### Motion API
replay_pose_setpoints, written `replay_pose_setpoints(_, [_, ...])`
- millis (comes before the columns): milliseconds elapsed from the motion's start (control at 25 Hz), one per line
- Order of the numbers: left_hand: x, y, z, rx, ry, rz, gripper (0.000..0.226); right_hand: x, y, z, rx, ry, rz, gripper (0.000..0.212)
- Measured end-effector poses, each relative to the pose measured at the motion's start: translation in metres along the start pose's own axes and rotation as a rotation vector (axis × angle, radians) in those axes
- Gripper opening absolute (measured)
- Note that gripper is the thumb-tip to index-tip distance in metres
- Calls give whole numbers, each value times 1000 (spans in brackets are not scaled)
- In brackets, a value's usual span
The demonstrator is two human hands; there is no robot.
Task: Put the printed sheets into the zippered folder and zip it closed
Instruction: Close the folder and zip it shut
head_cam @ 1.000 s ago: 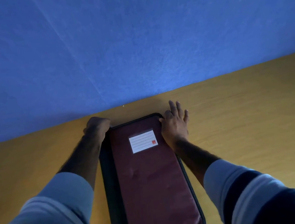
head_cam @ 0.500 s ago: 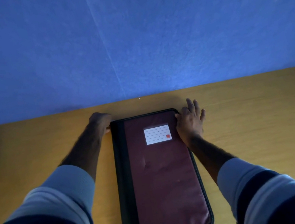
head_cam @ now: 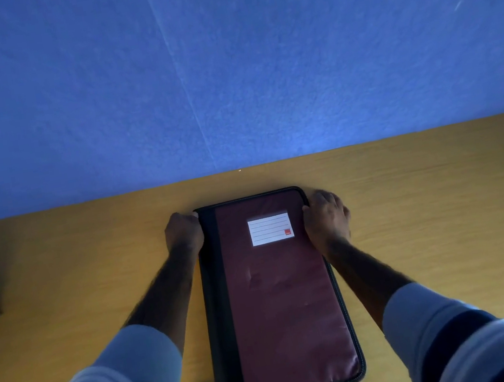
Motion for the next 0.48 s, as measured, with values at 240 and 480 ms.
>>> replay_pose_setpoints(240, [94,15,-84,28,161,54,39,100,-3,32,25,8,-59,48])
replay_pose_setpoints(480, [143,13,-123,95,93,-45,40,155,-1,61,-212,221,-186,46])
Point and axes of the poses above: each hand's wrist, its own x-axis away from the middle knuckle, its own y-axis out of the palm, z = x × y, the point moved 8 cm from there along -x, towards the middle knuckle
